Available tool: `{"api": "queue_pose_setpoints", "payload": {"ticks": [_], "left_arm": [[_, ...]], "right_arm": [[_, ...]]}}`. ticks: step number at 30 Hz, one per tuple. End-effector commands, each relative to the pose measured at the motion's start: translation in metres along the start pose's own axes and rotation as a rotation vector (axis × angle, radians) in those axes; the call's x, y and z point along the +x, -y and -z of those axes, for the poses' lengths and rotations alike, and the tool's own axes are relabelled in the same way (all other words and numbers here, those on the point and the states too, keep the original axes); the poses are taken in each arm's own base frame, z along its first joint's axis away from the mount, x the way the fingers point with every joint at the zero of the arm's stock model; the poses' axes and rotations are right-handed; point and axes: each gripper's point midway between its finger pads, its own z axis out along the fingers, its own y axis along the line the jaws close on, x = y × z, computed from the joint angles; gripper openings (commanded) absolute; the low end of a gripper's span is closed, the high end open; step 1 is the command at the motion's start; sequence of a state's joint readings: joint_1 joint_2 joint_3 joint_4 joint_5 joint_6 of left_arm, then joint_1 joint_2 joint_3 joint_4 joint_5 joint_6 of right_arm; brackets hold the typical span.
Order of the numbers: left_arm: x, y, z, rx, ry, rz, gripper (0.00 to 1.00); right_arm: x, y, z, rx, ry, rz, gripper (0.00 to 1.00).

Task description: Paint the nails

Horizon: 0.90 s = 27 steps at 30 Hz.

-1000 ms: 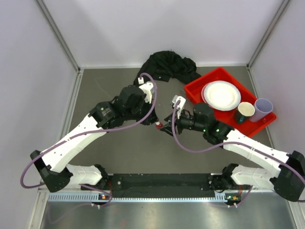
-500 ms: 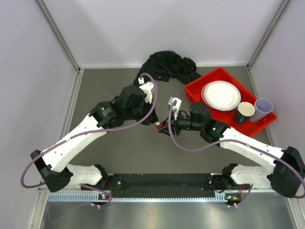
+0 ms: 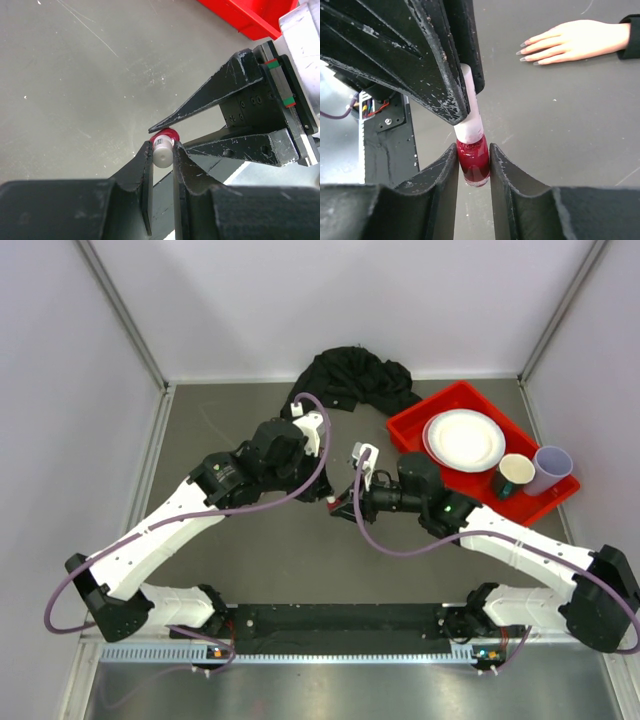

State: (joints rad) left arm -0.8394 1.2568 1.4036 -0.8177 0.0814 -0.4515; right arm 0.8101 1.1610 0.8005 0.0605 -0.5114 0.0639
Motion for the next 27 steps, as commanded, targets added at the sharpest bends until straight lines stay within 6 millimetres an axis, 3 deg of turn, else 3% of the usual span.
{"api": "queue_pose_setpoints", "payload": {"ticks": [1,5,13,17,27], "left_arm": [[-0.013,0.01,0.006,0.037,0.045,0.017,0.0],[-0.014,0.01,0.008,0.036,0.049,0.014,0.0],[-0.014,0.01,0.011,0.034,0.052,0.01,0.0],[-0.015,0.01,0.011,0.031,0.053,0.009,0.0],[-0.016,0.011,0.014,0.036,0.058,0.005,0.0]], "right_arm": [[-0.036,-0.015,-0.003,-0.062,0.089,0.054,0.27],[-0.03,-0.014,-0.002,-0.055,0.072,0.054,0.34],[-0.03,-0.014,-0.002,-0.055,0.065,0.05,0.29],[-0.027,-0.015,-0.003,-0.059,0.055,0.053,0.4],[-0.022,-0.013,-0.006,-0.05,0.039,0.051,0.32]]}}
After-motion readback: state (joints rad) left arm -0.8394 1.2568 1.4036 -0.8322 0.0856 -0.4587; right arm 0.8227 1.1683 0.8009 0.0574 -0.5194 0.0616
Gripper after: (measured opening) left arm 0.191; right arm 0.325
